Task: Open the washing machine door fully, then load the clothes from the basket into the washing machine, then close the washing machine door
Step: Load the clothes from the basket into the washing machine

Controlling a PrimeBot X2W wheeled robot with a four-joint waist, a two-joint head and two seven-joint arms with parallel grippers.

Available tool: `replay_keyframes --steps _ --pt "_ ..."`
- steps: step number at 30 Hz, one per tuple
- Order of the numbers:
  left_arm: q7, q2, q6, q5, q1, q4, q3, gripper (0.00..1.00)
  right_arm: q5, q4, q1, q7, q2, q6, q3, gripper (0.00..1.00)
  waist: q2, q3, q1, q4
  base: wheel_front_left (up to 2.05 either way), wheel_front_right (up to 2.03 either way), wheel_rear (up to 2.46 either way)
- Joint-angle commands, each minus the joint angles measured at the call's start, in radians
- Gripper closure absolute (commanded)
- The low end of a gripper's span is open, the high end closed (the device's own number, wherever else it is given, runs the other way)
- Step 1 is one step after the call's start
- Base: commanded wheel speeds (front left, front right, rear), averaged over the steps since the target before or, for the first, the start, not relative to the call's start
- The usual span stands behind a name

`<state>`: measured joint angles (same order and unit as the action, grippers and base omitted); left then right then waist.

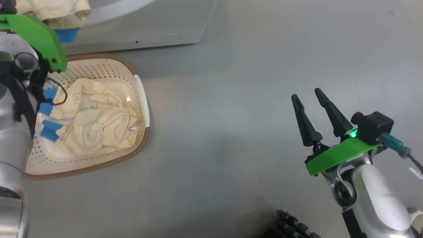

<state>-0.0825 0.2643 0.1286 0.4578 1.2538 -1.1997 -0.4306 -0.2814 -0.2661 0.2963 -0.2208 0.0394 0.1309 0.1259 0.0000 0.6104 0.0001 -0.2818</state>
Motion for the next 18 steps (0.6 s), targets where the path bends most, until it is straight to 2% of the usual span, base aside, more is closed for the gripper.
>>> replay_keyframes --steps 1,7,12,18 --pt "-0.002 0.033 0.001 0.001 0.034 0.032 0.009 1.0 0.0 0.021 0.0 -0.004 0.011 0.0 0.011 0.0 0.0 -0.011 -0.0001 0.008 0.0 0.0 0.0" --pt "-0.089 0.057 0.002 0.052 0.051 0.16 -0.043 1.0 -0.01 0.01 -0.004 -0.004 0.011 0.0 0.016 0.0 0.0 -0.038 -0.0001 0.017 0.0 0.0 0.0" --pt "-0.123 0.107 0.001 0.066 0.075 0.264 -0.048 1.0 -0.028 0.001 -0.006 -0.006 0.011 0.0 0.027 0.0 0.0 -0.046 -0.0001 0.009 0.0 0.0 0.0" --pt "-0.13 0.156 -0.053 0.053 0.084 0.362 -0.038 1.0 -0.049 -0.015 -0.002 -0.015 0.011 0.0 0.05 0.0 0.0 -0.045 -0.0001 -0.021 0.0 0.0 0.0"
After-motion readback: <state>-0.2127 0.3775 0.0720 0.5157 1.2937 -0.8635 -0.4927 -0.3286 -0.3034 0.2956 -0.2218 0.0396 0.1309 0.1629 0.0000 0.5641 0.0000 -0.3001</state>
